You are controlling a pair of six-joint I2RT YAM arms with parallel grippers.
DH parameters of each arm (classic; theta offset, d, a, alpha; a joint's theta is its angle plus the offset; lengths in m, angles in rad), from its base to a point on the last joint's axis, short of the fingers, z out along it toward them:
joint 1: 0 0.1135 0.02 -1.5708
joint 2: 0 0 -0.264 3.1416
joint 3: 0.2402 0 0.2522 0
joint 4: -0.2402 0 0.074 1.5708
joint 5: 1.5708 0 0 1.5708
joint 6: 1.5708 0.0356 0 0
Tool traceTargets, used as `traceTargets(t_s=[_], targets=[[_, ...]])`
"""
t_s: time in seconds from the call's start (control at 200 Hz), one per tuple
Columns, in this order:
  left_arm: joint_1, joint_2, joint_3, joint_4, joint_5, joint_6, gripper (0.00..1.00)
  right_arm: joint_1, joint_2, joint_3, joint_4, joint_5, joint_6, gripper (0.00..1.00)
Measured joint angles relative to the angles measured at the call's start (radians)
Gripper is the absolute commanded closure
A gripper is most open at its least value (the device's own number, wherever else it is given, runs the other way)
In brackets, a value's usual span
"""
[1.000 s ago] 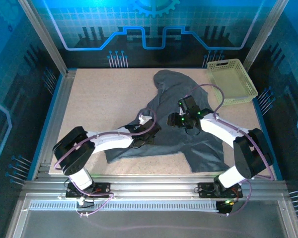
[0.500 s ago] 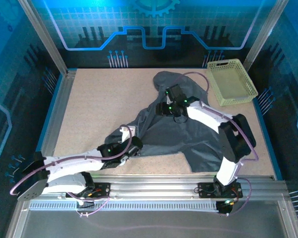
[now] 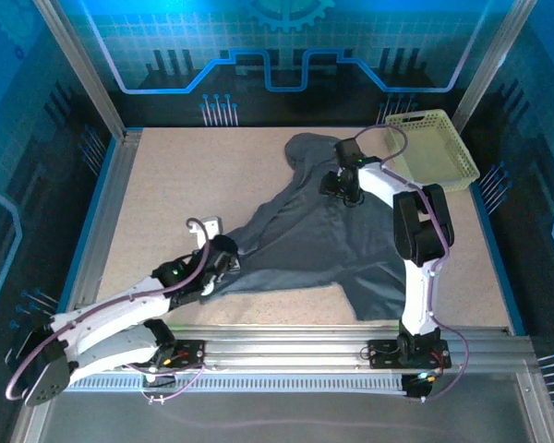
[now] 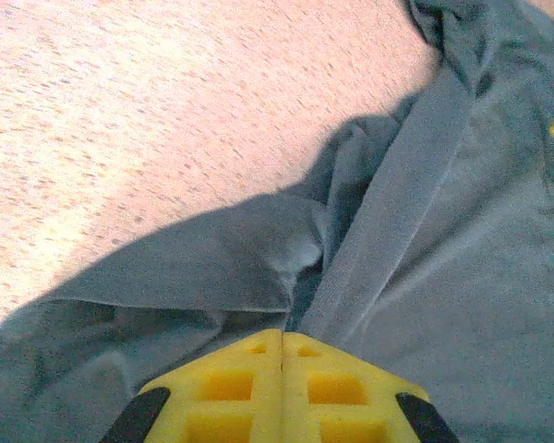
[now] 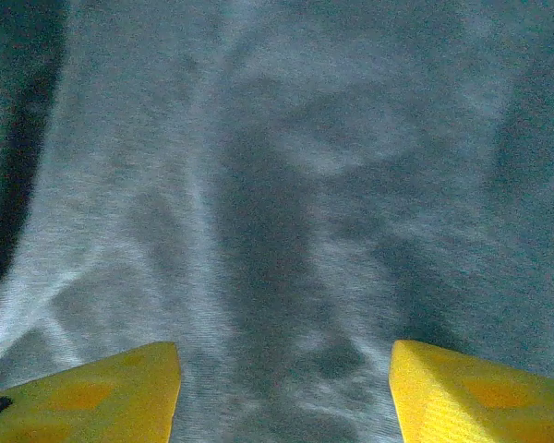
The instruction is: Fold the inside-out t-shirt
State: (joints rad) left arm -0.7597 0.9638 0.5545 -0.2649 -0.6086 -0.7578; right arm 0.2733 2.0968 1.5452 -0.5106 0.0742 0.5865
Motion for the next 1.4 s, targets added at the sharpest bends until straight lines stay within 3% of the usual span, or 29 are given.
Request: traceTargets(t_s=[0.145, 0.345, 0.605, 0.78, 0.975, 1.165, 1.401], targets=[[0.142, -0.046, -0.021, -0.036, 0.05, -0.003, 1.0, 0.006, -0.029, -0.101, 0.0, 0.034, 0.027, 0.37], [0.291, -0.082, -0.076, -0.071, 0.129, -0.005, 1.0, 0.013, -0.179, -0.311, 0.013, 0.052, 0.066, 0.38], [0.392, -0.082, -0.09, -0.066, 0.223, -0.011, 1.0, 0.12, -0.396, -0.565, 0.005, 0.048, 0.119, 0.38], [0.42, -0.067, -0.092, -0.064, 0.256, -0.01, 1.0, 0.179, -0.488, -0.57, -0.048, 0.026, 0.114, 0.37], [0.447, -0.061, -0.092, -0.053, 0.275, -0.003, 1.0, 0.095, -0.423, -0.29, -0.055, 0.045, 0.016, 0.37], [0.46, -0.047, -0.093, -0.032, 0.304, -0.003, 1.0, 0.014, -0.099, 0.141, -0.033, 0.055, -0.097, 0.37], [0.47, -0.03, -0.097, 0.001, 0.349, 0.001, 1.0, 0.005, 0.257, 0.579, -0.142, 0.058, -0.253, 0.36]])
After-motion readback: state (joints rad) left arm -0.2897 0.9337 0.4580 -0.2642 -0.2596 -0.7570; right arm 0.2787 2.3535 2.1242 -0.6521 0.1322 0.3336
